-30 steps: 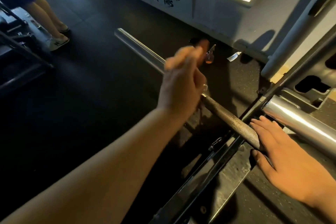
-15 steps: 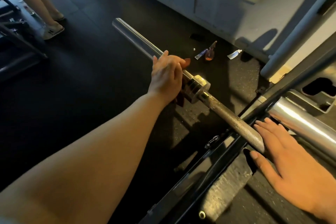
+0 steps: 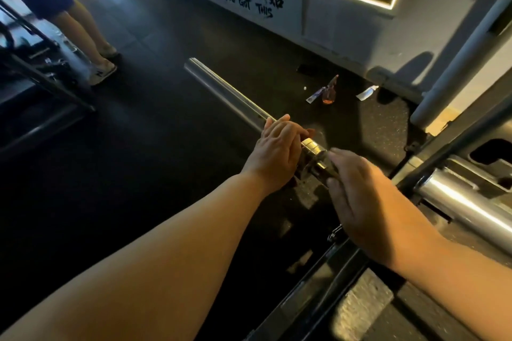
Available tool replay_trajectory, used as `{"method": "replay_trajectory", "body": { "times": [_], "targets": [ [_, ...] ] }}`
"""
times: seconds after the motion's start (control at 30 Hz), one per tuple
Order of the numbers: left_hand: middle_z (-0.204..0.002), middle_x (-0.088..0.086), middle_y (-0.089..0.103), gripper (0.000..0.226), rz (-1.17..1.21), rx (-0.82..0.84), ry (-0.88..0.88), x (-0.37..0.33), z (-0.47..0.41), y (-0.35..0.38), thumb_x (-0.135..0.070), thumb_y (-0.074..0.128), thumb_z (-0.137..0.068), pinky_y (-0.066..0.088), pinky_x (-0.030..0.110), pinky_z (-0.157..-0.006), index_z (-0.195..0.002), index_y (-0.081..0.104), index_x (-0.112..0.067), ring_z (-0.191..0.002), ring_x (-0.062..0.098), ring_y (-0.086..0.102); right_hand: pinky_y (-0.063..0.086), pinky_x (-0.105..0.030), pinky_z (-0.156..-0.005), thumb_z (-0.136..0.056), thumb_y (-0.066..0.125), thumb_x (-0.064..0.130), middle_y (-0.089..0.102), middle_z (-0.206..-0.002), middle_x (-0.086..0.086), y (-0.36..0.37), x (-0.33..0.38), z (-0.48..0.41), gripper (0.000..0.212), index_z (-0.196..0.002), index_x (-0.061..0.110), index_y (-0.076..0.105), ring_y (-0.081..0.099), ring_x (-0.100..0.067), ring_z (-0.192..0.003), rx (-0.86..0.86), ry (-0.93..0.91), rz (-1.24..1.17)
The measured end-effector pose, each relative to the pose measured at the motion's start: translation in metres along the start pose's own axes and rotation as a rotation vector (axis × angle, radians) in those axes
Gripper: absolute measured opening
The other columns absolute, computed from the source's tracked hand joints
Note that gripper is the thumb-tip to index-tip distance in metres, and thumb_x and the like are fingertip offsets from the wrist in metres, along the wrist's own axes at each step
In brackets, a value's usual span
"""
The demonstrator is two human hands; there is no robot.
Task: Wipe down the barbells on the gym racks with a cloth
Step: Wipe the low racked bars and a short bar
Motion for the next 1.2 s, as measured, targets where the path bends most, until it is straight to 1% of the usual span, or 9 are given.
{"method": "replay_trajectory", "body": {
  "times": [0.1, 0.23, 0.43, 0.53, 0.63, 0.83, 0.97, 1.1, 1.2],
  "targets": [
    [-0.162, 0.003, 0.029, 0.052, -0.196, 0.118, 0.018, 0.003, -0.001, 0.001, -0.026, 0.051, -0.104, 0.002, 0.042, -0.128, -0.153, 0.034, -0.018, -0.156, 0.017, 0.007, 0.024, -0.034, -0.121, -0.108, 0.034, 0.037, 0.037, -0.158, -0.008, 0.028, 0.025, -0.071, 0.052, -0.154, 0.013, 0.034, 0.032, -0.021, -0.148, 0.088, 0.077, -0.042],
    [-0.168, 0.002, 0.011, 0.074, -0.147, 0.089, -0.025, 0.024, -0.002, -0.011, -0.03, 0.065, -0.098, -0.002, 0.039, -0.124, -0.159, 0.023, -0.022, -0.149, 0.009, -0.01, 0.019, -0.039, -0.123, -0.107, 0.024, 0.055, 0.03, -0.163, -0.003, 0.057, 0.02, -0.115, 0.063, -0.159, 0.018, 0.026, 0.024, -0.021, -0.152, 0.187, 0.264, -0.026],
    [-0.141, 0.008, 0.051, 0.025, 0.011, -0.234, -0.115, 0.057, -0.025, -0.032, -0.026, 0.046, -0.102, 0.01, 0.056, -0.126, -0.124, 0.055, -0.019, -0.152, 0.024, 0.024, 0.03, -0.039, -0.119, -0.108, 0.026, 0.051, 0.038, -0.16, -0.01, 0.068, 0.018, -0.113, 0.062, -0.157, 0.014, 0.028, 0.033, -0.026, -0.149, 0.186, 0.247, 0.224],
    [-0.14, 0.009, 0.048, 0.02, 0.341, -0.315, -0.324, 0.056, -0.027, -0.026, -0.02, 0.038, -0.106, 0.022, 0.055, -0.123, -0.11, 0.057, -0.024, -0.146, 0.03, 0.033, 0.03, -0.039, -0.119, -0.107, 0.039, 0.042, 0.041, -0.157, -0.013, 0.07, 0.023, -0.113, 0.058, -0.156, 0.011, 0.03, 0.038, -0.027, -0.146, 0.234, 0.202, 0.342],
    [-0.156, 0.004, 0.036, 0.025, 0.487, -0.25, -0.336, 0.051, -0.014, -0.016, -0.025, 0.036, -0.109, 0.018, 0.045, -0.124, -0.121, 0.057, -0.026, -0.154, 0.024, 0.015, 0.025, -0.04, -0.122, -0.107, 0.04, 0.042, 0.038, -0.16, -0.014, 0.071, 0.024, -0.113, 0.06, -0.157, 0.01, 0.028, 0.035, -0.029, -0.148, 0.27, 0.172, 0.401],
    [-0.164, -0.011, 0.02, 0.042, -0.041, -0.034, -0.083, 0.059, -0.006, -0.017, -0.039, 0.029, -0.106, -0.013, 0.042, -0.125, -0.147, 0.035, -0.036, -0.155, 0.014, -0.01, 0.027, -0.041, -0.122, -0.108, 0.03, 0.042, 0.046, -0.154, -0.014, 0.07, 0.025, -0.112, 0.056, -0.152, 0.009, 0.037, 0.042, -0.027, -0.144, 0.219, 0.149, 0.424],
    [-0.157, -0.005, 0.035, 0.033, -0.043, -0.13, -0.157, 0.084, -0.037, -0.049, -0.025, 0.028, -0.109, -0.006, 0.046, -0.126, -0.134, 0.048, -0.033, -0.156, 0.02, 0.004, 0.025, -0.036, -0.121, -0.109, 0.026, 0.036, 0.048, -0.154, -0.011, 0.066, 0.028, -0.112, 0.053, -0.154, 0.01, 0.036, 0.043, -0.024, -0.143, 0.178, 0.159, 0.436],
    [-0.149, -0.001, 0.047, 0.03, 0.041, -0.309, -0.265, 0.101, -0.059, -0.061, -0.02, 0.032, -0.107, -0.005, 0.044, -0.125, -0.124, 0.056, -0.024, -0.156, 0.022, 0.008, 0.033, -0.013, -0.091, -0.111, 0.029, 0.031, 0.06, -0.132, -0.006, 0.068, 0.028, -0.117, 0.043, -0.145, 0.011, 0.044, 0.057, -0.018, -0.111, 0.141, 0.183, 0.342],
    [-0.15, -0.001, 0.044, 0.026, -0.045, -0.277, -0.092, 0.078, -0.042, -0.037, -0.023, 0.037, -0.105, -0.005, 0.049, -0.126, -0.126, 0.052, -0.025, -0.157, 0.023, 0.0, 0.046, -0.027, -0.08, -0.107, 0.038, 0.037, 0.062, -0.113, -0.002, 0.07, 0.024, -0.121, 0.035, -0.134, 0.019, 0.051, 0.058, -0.019, -0.096, 0.185, 0.203, 0.332]
  ]
}}
Point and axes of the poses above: each hand's wrist, its own z-axis away from the middle knuckle, its own y-axis out of the palm, x = y × z, the point moved 6 cm from there along -z, towards the middle knuckle
